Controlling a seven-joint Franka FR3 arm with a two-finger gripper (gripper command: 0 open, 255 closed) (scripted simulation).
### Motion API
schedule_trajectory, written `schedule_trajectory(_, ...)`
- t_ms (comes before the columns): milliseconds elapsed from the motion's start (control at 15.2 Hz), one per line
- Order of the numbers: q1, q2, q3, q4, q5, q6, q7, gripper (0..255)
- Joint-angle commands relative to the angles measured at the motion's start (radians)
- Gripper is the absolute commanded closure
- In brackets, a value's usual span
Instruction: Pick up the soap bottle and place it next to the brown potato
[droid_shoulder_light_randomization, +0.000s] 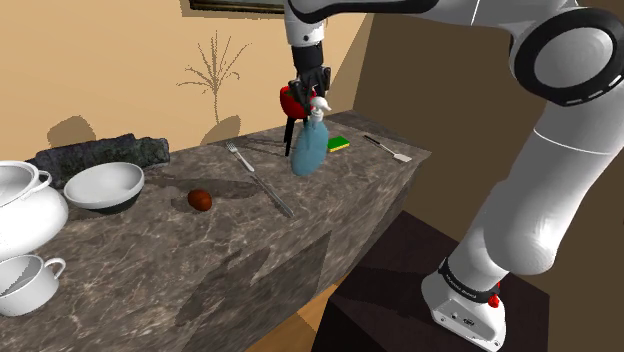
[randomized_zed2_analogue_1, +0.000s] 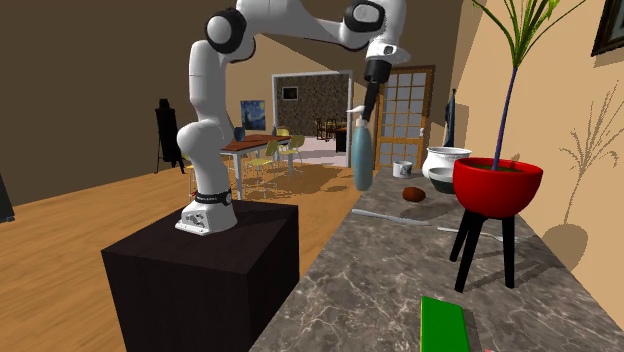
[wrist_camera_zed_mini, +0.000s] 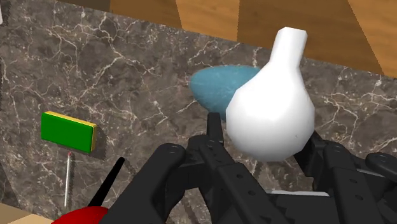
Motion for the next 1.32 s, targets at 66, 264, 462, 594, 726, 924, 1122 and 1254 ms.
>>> schedule_trajectory(66, 0.041, 0.048, 0.032, 0.067, 0.009, -0.028, 0.072, 255)
schedule_trajectory(264, 0.080, 0.103, 0.059, 0.143, 0.013, -0.056, 0.135, 255)
schedule_trajectory(462, 0.121, 0.170, 0.083, 0.237, 0.014, -0.090, 0.196, 255)
schedule_trajectory(594, 0.151, 0.222, 0.098, 0.312, 0.013, -0.117, 0.236, 255)
schedule_trajectory(726, 0.183, 0.282, 0.110, 0.401, 0.010, -0.150, 0.274, 255)
schedule_trajectory(924, 0.237, 0.393, 0.125, 0.573, 0.000, -0.215, 0.327, 255)
schedule_trajectory(1122, 0.272, 0.467, 0.129, 0.678, -0.006, -0.249, 0.355, 255)
schedule_trajectory(1254, 0.266, 0.445, 0.130, 0.615, -0.002, -0.207, 0.358, 255)
